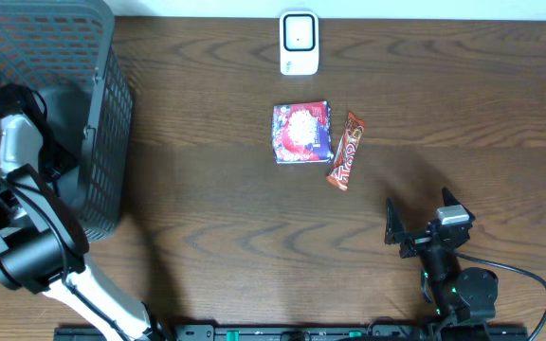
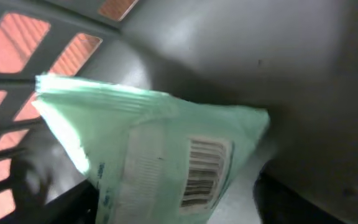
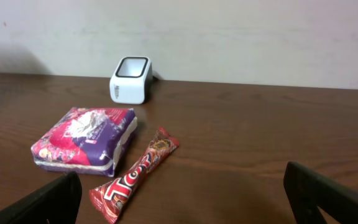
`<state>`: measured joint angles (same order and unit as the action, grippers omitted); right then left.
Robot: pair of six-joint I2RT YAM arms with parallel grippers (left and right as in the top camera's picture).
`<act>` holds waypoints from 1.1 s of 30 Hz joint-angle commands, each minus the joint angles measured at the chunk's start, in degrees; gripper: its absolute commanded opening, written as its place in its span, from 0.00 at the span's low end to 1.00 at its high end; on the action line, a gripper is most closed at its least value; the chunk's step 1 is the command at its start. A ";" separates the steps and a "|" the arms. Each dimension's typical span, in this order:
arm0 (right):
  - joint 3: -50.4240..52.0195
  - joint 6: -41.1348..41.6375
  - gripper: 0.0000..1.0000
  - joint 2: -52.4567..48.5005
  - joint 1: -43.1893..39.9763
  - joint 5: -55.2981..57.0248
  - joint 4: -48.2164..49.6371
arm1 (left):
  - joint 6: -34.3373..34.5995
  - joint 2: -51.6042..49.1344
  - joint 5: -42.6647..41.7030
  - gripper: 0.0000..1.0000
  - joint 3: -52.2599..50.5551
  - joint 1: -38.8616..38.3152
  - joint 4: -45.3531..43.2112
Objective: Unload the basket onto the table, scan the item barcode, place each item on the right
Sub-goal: 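Reach into the basket and grasp the mint-green wipes pack with left gripper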
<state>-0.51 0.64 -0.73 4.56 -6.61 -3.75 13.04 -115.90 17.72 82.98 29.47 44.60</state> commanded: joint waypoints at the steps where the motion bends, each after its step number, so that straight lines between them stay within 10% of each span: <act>1: 0.20 0.15 0.99 0.24 0.04 0.07 -0.07 | -0.57 -0.92 -1.42 0.53 -3.98 0.09 -0.57; 5: 0.20 0.15 0.99 0.24 0.04 0.07 -0.07 | -0.52 -0.26 -1.42 0.07 -3.02 0.09 0.39; 17: 0.20 0.13 0.99 0.24 0.04 0.07 -0.07 | 2.99 20.63 -18.03 0.07 6.67 -2.19 -5.11; 24: 0.20 0.15 0.99 0.24 0.02 0.07 -0.07 | 16.35 39.56 -18.88 0.07 6.88 -6.64 -17.77; 33: 0.20 0.15 0.99 0.24 0.02 0.07 -0.07 | 15.21 47.52 -27.58 0.08 6.73 -28.13 -21.53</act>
<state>-0.51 0.64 -0.73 4.56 -6.61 -3.73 28.71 -66.19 -6.17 89.73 8.43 22.96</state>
